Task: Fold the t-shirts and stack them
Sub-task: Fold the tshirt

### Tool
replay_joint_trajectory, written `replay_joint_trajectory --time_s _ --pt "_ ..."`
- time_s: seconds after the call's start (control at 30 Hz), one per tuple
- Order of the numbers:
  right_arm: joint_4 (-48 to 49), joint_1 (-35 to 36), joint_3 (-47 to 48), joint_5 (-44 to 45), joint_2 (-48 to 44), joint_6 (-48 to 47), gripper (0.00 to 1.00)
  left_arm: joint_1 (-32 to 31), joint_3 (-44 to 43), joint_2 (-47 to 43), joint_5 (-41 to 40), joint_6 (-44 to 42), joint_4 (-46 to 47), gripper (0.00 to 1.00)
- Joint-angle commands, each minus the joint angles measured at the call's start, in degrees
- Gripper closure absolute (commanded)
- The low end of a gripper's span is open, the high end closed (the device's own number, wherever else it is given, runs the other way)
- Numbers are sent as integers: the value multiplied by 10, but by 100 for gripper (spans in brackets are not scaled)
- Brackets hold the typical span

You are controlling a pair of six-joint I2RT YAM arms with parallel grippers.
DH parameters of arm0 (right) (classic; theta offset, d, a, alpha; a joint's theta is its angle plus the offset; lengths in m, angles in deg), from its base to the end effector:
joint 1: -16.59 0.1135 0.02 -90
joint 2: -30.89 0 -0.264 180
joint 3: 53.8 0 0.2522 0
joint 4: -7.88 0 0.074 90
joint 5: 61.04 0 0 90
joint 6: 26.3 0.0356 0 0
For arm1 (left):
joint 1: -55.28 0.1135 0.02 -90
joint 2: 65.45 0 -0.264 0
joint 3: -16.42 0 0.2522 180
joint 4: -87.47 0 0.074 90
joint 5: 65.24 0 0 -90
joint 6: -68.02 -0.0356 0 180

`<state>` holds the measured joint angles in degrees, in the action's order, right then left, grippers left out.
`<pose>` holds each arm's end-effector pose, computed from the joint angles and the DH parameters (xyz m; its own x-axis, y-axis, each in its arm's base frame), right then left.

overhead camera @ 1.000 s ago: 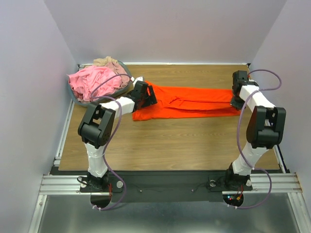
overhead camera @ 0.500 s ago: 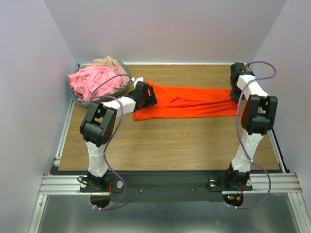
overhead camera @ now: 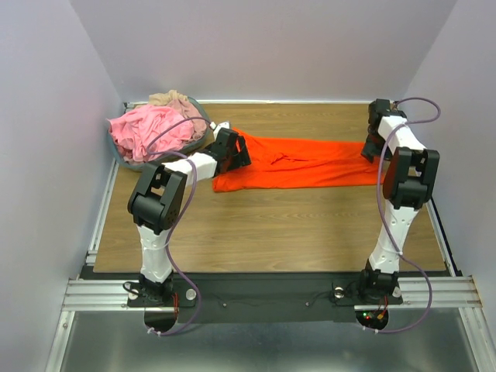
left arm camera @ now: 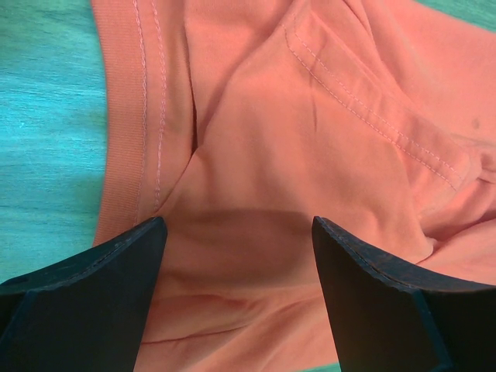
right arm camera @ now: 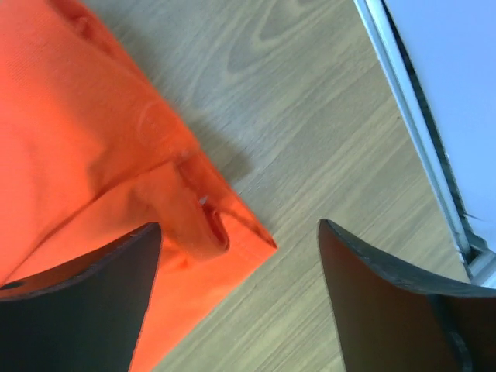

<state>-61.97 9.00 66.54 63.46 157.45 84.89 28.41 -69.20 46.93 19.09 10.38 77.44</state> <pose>0.4462 -0.0798 0.1979 -0.8088 0.4083 -0.4232 0.5753 0.6985 -0.4256 0.3881 -0.1927 0.1785 -0.6542 -0.2656 -0.7081 0.0344 0.9249 -0.3787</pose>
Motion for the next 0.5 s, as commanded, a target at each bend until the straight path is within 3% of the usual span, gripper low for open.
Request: replay_joint_trajectory --time_s 0.0,0.1,0.33,0.47 --pt "43 -4 -30 -48 -72 -4 5 5 -27 0 -8 -11 -5 12" --pt "84 -4 -49 -118 -96 -9 0 5 -29 -1 -7 -12 -7 12" --pt "227 -4 -94 -394 -106 -42 0 5 -57 12 4 -14 -8 12" --pt "230 -4 -85 -389 -59 -26 0 5 -86 32 9 -19 -16 12"
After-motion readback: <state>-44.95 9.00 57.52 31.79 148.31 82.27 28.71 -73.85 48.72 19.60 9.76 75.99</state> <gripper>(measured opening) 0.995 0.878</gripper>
